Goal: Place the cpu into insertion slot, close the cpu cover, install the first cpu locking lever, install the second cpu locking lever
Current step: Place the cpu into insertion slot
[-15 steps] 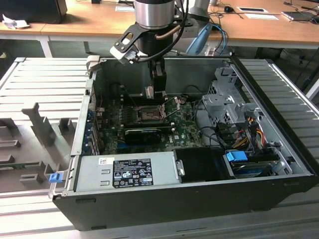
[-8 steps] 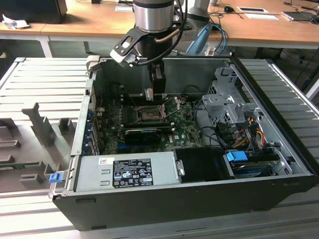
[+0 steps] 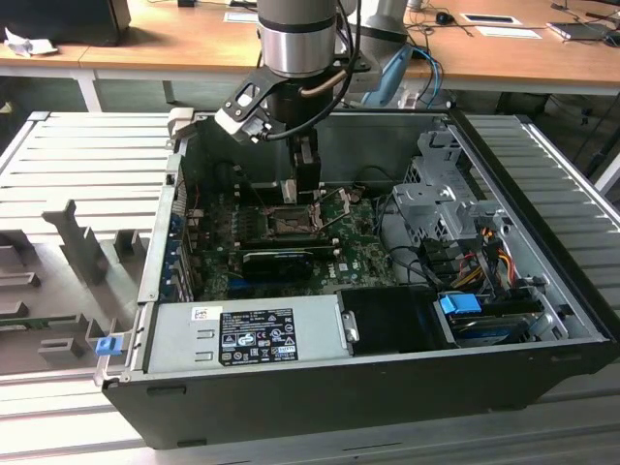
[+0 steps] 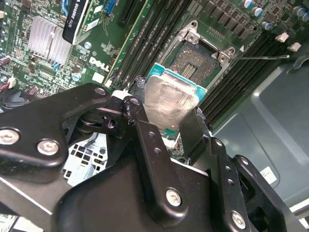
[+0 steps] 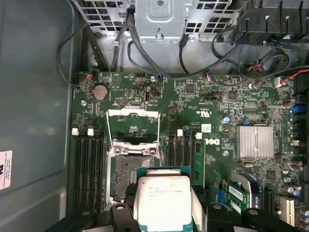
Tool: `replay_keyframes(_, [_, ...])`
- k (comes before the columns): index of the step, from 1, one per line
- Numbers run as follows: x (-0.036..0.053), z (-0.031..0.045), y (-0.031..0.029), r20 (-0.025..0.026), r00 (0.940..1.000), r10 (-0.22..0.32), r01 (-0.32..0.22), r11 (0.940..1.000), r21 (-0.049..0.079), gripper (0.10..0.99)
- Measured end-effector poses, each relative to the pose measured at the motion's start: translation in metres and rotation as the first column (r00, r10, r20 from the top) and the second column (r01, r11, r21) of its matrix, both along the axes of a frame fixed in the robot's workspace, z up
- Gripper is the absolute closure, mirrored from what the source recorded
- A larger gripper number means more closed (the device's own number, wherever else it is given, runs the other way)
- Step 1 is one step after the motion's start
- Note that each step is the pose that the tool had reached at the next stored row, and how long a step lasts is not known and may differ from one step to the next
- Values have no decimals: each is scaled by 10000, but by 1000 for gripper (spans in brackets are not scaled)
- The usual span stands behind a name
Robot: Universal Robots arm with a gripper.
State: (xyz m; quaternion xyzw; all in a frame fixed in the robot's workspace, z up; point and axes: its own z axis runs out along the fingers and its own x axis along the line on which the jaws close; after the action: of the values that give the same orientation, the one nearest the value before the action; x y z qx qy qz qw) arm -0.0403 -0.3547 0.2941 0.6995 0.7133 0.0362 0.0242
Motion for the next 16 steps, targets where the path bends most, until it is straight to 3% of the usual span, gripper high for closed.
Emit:
replay_keyframes(8, [0,-33,0,1,9988,-495,495,9988,-15,561])
replay_keyframes(16, [-6,-155,3,1,9988,-497,497,9988,-22,561])
